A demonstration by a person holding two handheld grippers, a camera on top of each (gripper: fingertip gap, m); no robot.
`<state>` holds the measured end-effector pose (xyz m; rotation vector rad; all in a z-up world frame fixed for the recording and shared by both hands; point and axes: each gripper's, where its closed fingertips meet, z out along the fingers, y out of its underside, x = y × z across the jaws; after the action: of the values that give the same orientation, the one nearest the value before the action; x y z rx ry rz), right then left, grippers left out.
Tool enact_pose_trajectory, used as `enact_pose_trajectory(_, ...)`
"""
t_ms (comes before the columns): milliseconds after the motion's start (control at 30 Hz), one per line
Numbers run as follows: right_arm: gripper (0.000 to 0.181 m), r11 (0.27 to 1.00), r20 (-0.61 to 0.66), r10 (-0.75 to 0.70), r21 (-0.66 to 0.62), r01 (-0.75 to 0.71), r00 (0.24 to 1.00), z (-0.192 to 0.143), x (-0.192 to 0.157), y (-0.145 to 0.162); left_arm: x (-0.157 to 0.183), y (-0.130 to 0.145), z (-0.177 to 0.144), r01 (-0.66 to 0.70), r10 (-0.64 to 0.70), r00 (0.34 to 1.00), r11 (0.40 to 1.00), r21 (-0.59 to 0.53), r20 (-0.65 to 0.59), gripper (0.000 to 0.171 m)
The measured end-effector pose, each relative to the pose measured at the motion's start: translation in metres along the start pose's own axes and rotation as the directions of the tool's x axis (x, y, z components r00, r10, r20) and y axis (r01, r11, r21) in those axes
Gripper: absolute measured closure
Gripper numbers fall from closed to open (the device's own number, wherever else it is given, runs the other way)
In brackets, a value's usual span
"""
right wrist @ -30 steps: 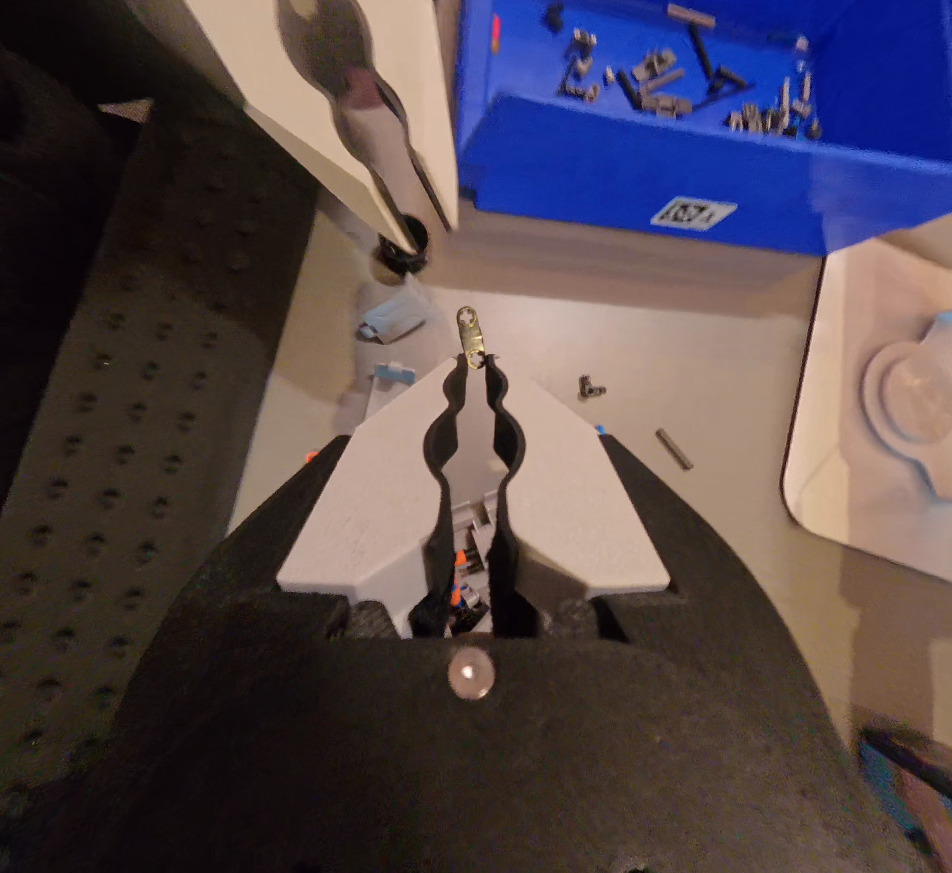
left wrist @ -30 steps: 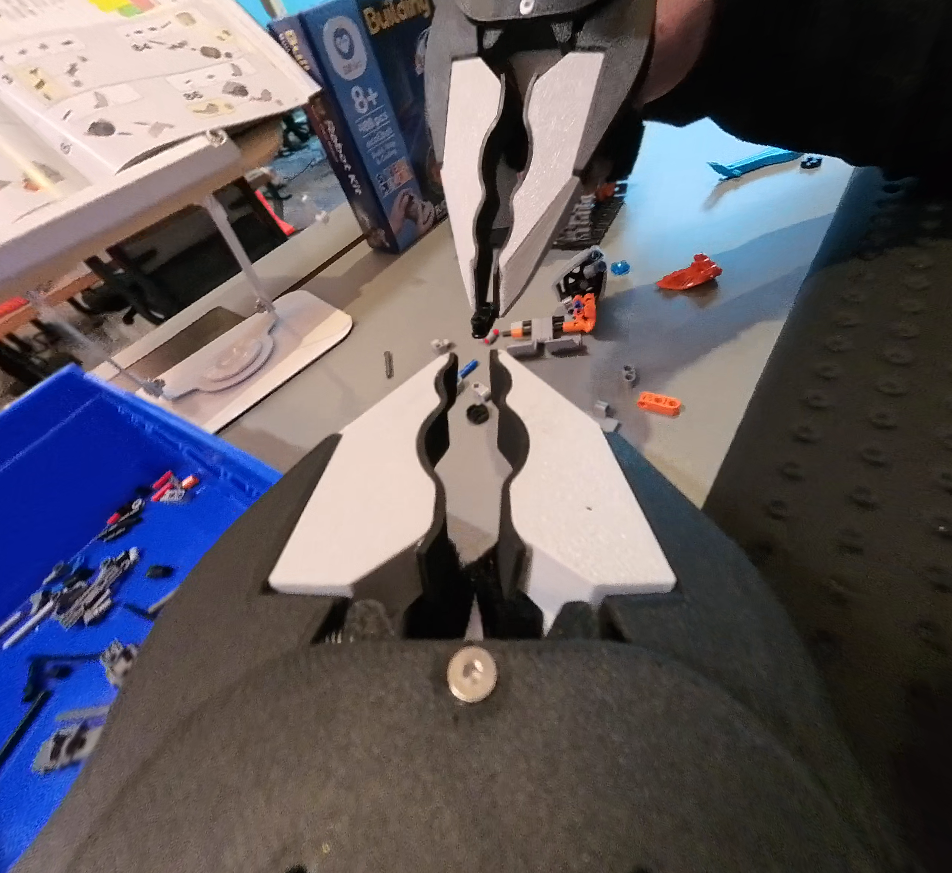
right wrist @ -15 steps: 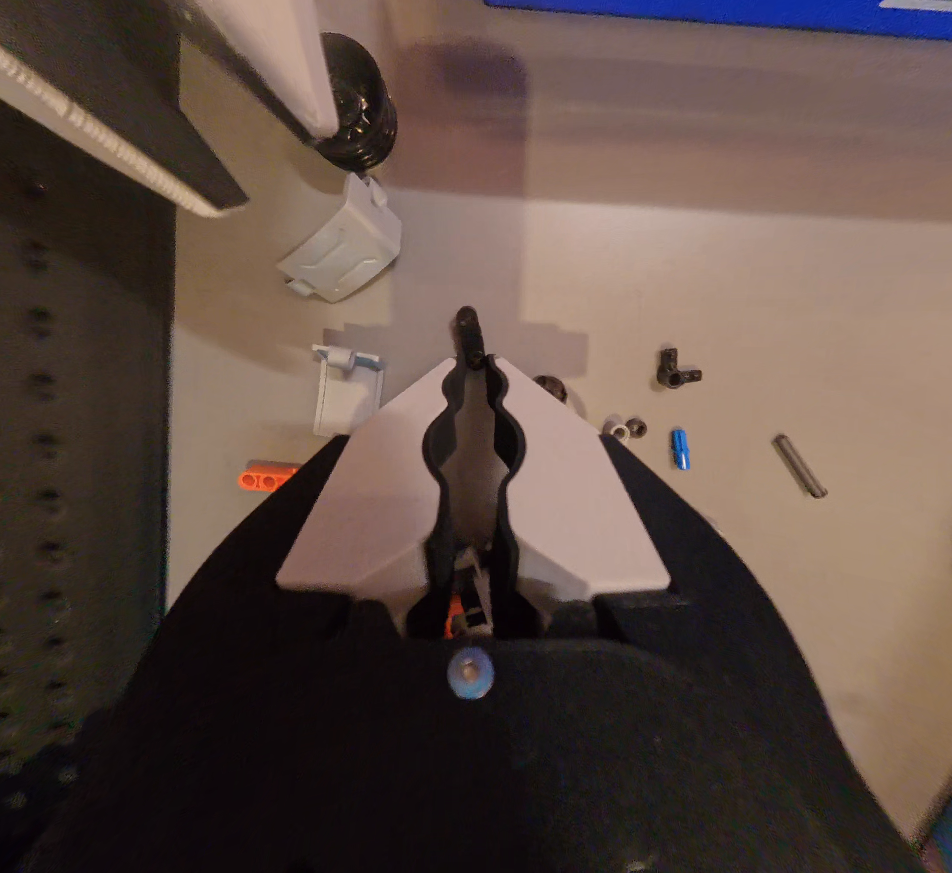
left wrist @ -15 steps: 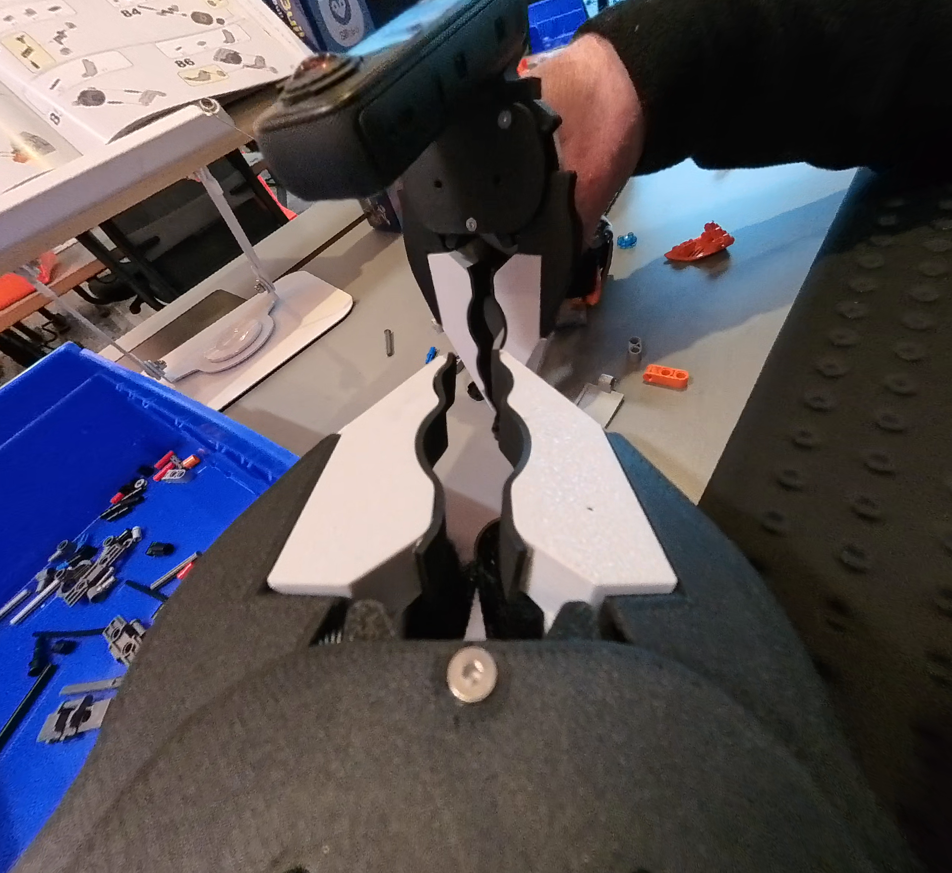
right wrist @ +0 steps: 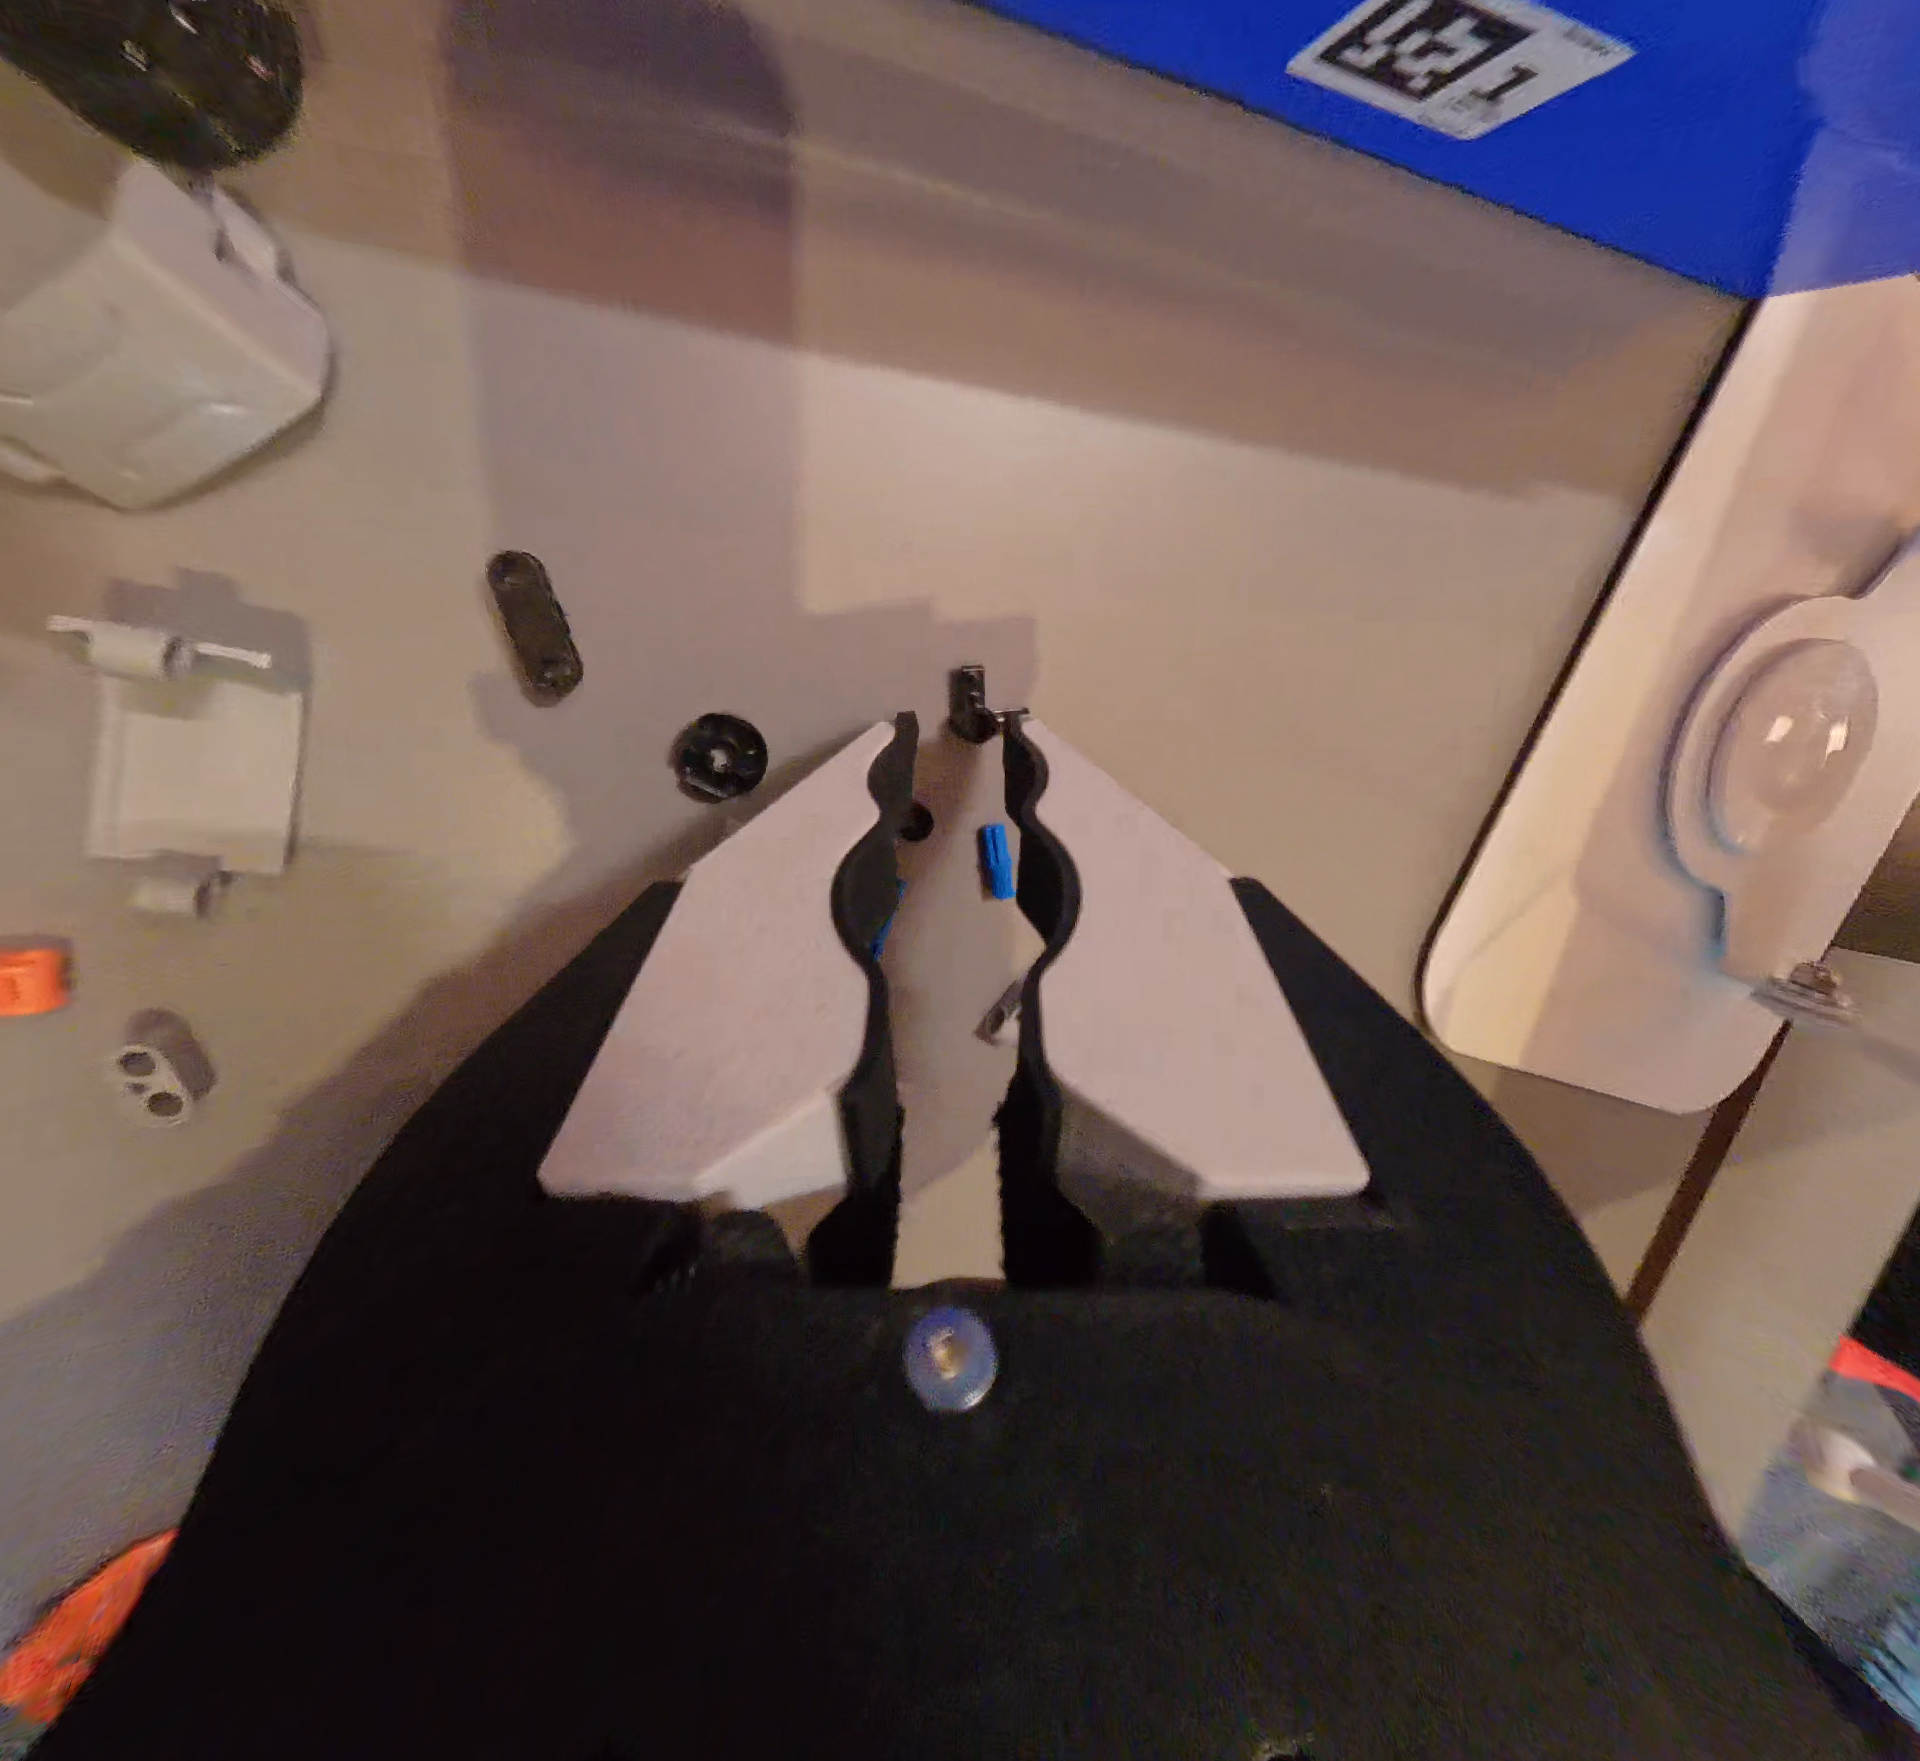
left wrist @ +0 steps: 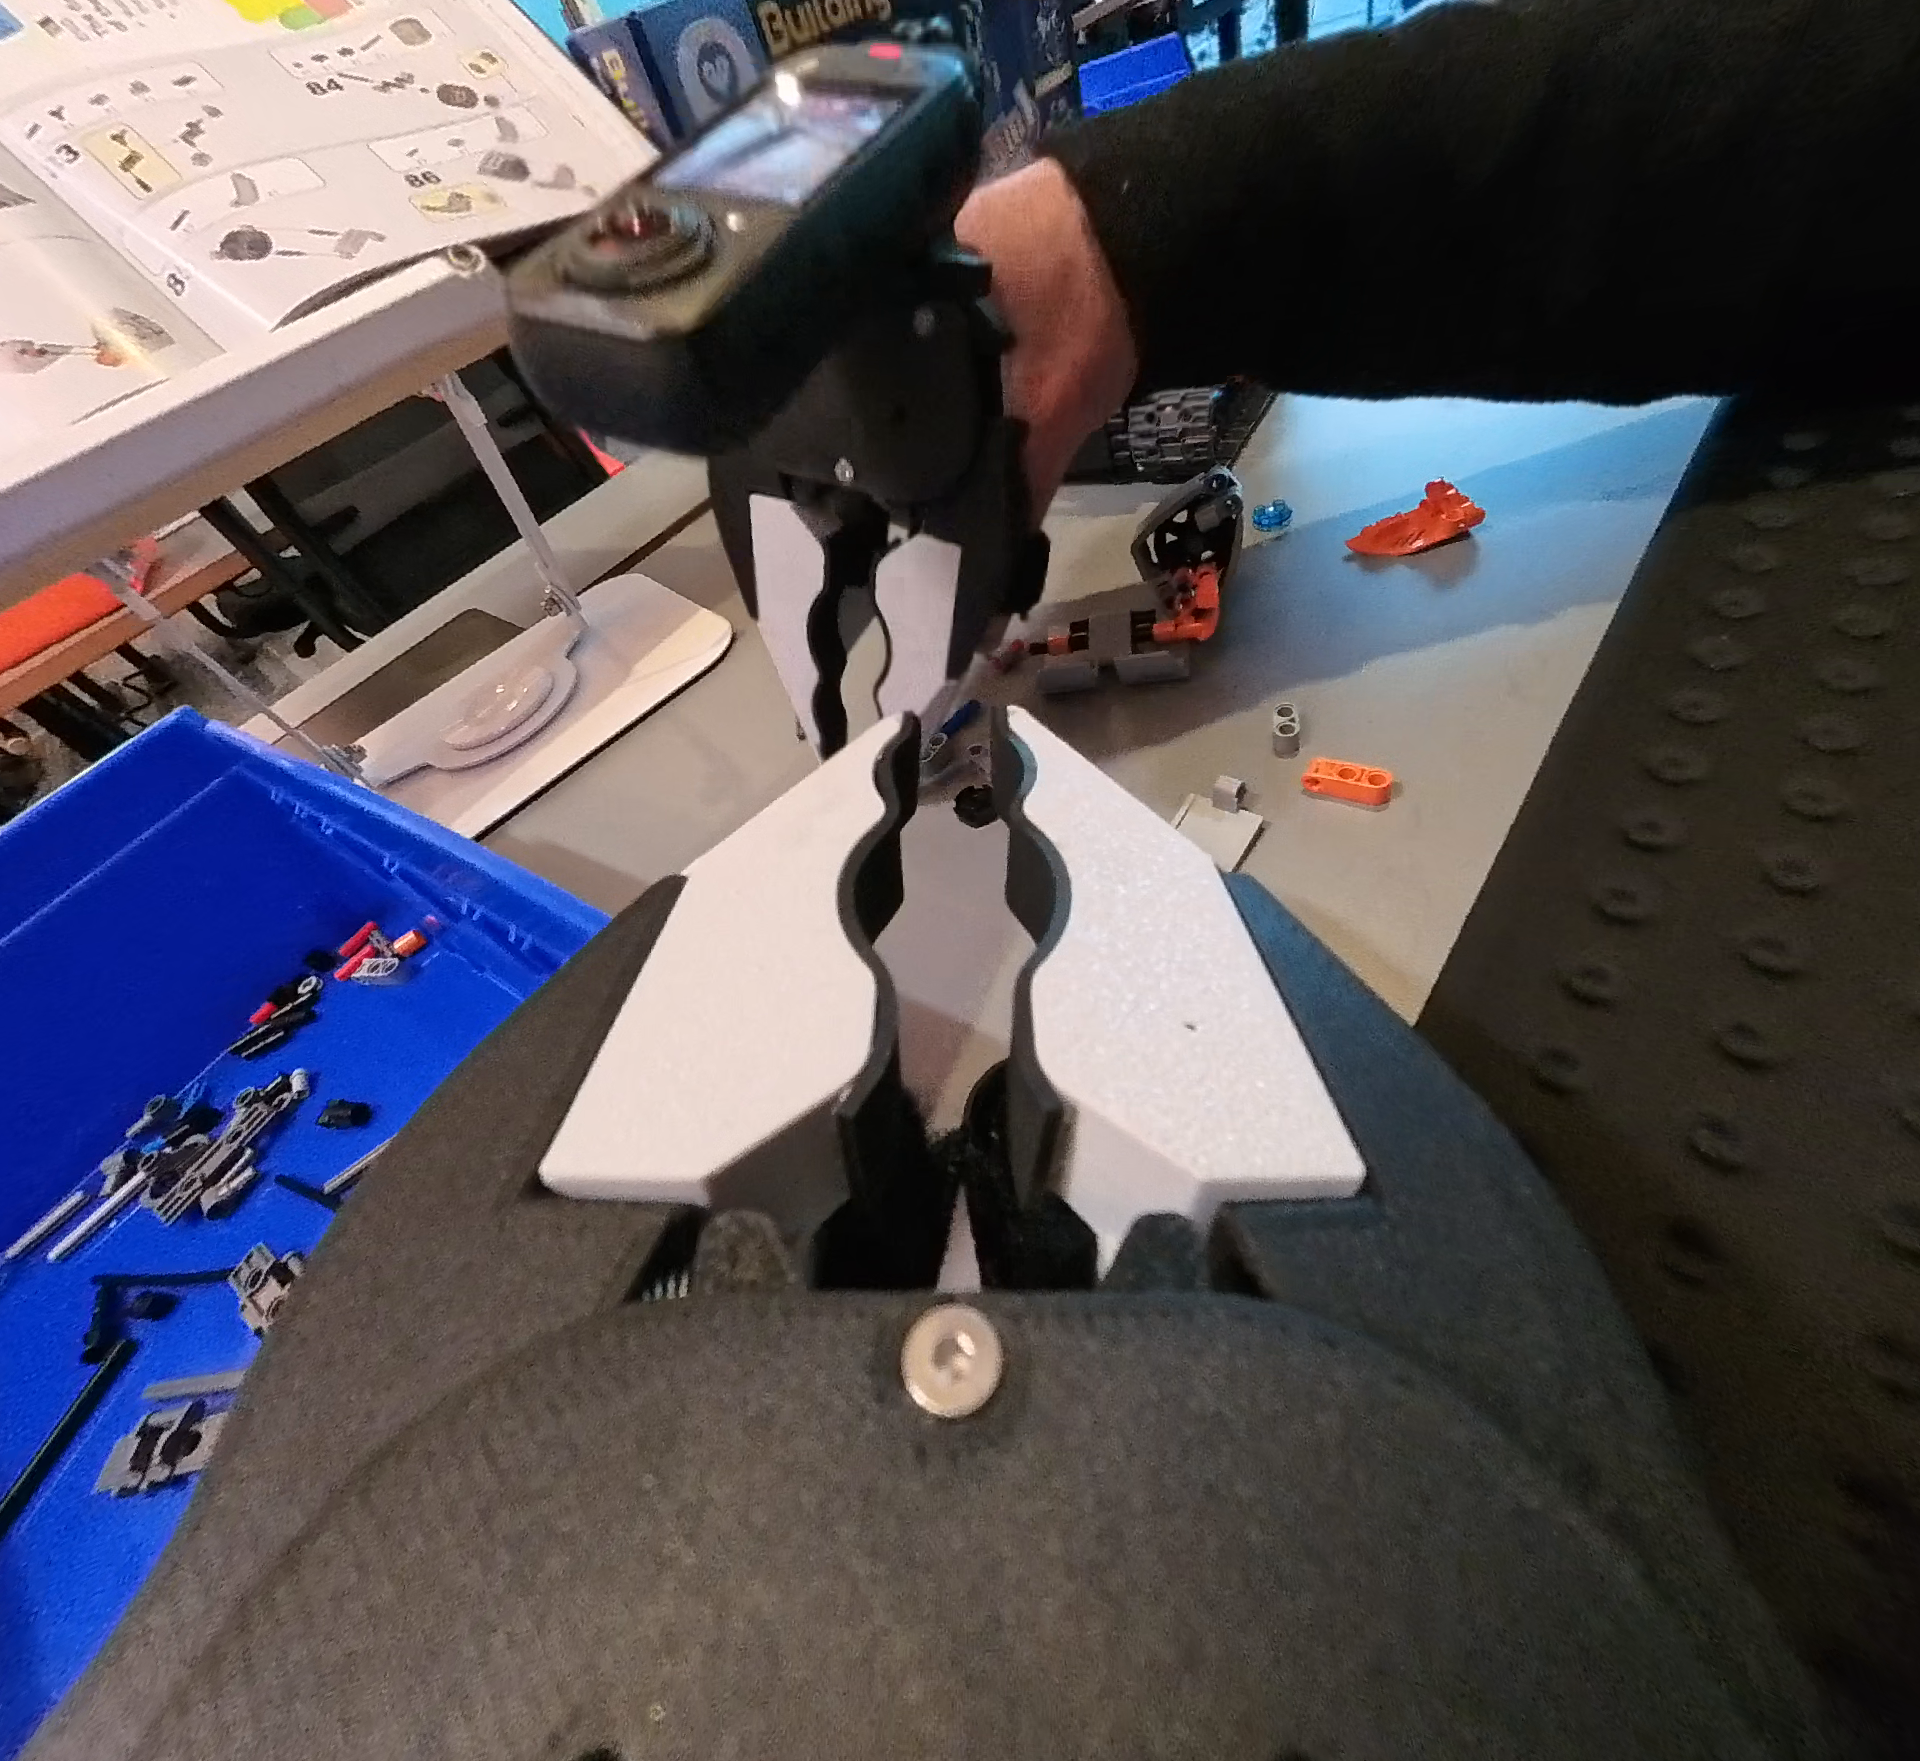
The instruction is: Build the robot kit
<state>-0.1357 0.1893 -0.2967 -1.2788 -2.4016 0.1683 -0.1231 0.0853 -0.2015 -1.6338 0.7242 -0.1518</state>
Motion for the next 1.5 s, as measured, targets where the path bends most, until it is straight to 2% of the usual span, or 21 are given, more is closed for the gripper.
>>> enact_pose_trajectory(67, 0.169, 0.999, -0.024, -0.014, -0.040, 0.013, 1.000, 0.006, 0.004, 0.004, 0.000, 0.000, 0.000, 0.000, 0.000, 1.000, 1.000, -0.001, -0.002, 0.160)
enact_pose_trajectory(433, 0.176, 0.998, 0.051, 0.068, 0.006, -0.068, 0.996, 0.002, 0.002, 0.002, 0.000, 0.004, 0.003, -0.014, 0.014, 1.000, 1.000, -0.024, 0.001, 0.160)
enact_pose_trajectory(567, 0.175, 0.994, 0.105, 0.083, 0.067, -0.090, 0.991, -0.014, -0.010, -0.005, -0.001, 0.008, 0.006, -0.055, 0.057, 0.998, 0.996, -0.068, 0.027, 0.155)
enact_pose_trajectory(733, 0.175, 0.980, 0.194, 0.052, 0.180, -0.087, 0.980, -0.049, -0.039, -0.026, -0.002, 0.017, 0.013, -0.142, 0.152, 0.987, 0.977, -0.158, 0.055, 0.145)
enact_pose_trajectory(900, 0.175, 0.967, 0.260, 0.007, 0.246, -0.073, 0.966, -0.072, -0.064, -0.043, 0.006, 0.016, 0.018, -0.191, 0.198, 0.980, 0.964, -0.184, 0.021, 0.150)
enact_pose_trajectory(1100, 0.175, 0.966, 0.303, -0.028, 0.253, -0.052, 0.953, -0.080, -0.082, -0.048, 0.022, 0.021, 0.023, -0.258, 0.254, 0.966, 0.944, -0.205, -0.043, 0.163)
enact_pose_trajectory(1200, 0.175, 0.966, 0.320, -0.034, 0.253, -0.050, 0.947, -0.082, -0.087, -0.048, 0.029, 0.017, 0.022, -0.267, 0.259, 0.963, 0.948, -0.175, -0.070, 0.169)
enact_pose_trajectory(1400, 0.174, 0.962, 0.337, -0.025, 0.263, -0.069, 0.941, -0.083, -0.089, -0.048, 0.031, 0.015, 0.021, -0.280, 0.271, 0.960, 0.946, -0.162, -0.072, 0.170)
enact_pose_trajectory(1500, 0.171, 0.932, 0.314, -0.012, 0.346, -0.103, 0.949, -0.092, -0.082, -0.057, 0.026, 0.004, 0.016, -0.187, 0.182, 0.982, 0.978, -0.097, -0.055, 0.171)
